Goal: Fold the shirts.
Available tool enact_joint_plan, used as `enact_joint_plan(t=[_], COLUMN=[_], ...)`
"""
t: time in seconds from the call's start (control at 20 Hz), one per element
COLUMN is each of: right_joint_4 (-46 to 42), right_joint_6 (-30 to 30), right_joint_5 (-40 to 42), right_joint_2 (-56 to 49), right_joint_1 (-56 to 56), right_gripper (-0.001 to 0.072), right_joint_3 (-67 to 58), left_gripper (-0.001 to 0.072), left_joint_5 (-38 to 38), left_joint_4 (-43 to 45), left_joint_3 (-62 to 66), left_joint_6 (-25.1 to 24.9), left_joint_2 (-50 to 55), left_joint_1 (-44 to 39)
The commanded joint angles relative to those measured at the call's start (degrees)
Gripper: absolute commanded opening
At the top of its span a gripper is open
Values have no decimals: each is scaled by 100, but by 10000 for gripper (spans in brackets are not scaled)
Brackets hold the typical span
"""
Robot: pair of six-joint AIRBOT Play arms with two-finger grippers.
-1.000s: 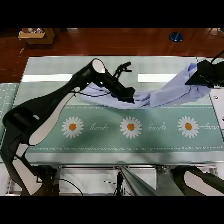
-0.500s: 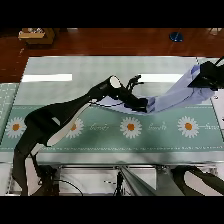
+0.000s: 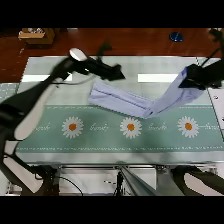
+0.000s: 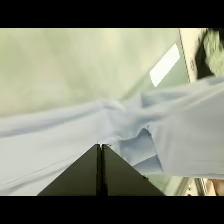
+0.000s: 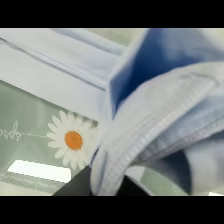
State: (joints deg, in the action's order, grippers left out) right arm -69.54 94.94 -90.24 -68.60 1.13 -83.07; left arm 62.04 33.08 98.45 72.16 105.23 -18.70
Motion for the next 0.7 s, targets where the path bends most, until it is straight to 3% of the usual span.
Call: enact_joint_plan(t=[0.0, 0.2, 0.35, 0.4, 0.45, 0.5, 0.65], right_joint_4=[-131, 144, 789, 1062, 1386, 1731, 2079], right_joint_6=[258, 538, 599, 599, 592, 516, -133], right_joint_5=[1290, 2909, 3960, 4312, 4690, 4948, 4651], right_joint_2=[-461, -1405, -2162, -2404, -2636, -2798, -2750], right_joint_1=[-999, -2090, -2754, -2946, -3123, -3246, -3134], right_gripper=[27, 27, 29, 112, 331, 452, 454], right_joint_3=[153, 153, 153, 153, 153, 153, 127], left_gripper=[18, 19, 19, 19, 19, 19, 19], left_joint_5=[684, 1261, 1665, 1733, 1770, 1805, 1799], left_joint_4=[739, 898, 898, 898, 898, 898, 901], left_joint_3=[4, 4, 2, 0, 0, -2, -127], left_joint_6=[-101, -98, -98, -98, -98, -98, -109], left_joint_2=[-1027, -1897, -2212, -2258, -2271, -2267, -2262], left_joint_1=[1502, 3073, 3768, 3858, 3880, 3866, 3724])
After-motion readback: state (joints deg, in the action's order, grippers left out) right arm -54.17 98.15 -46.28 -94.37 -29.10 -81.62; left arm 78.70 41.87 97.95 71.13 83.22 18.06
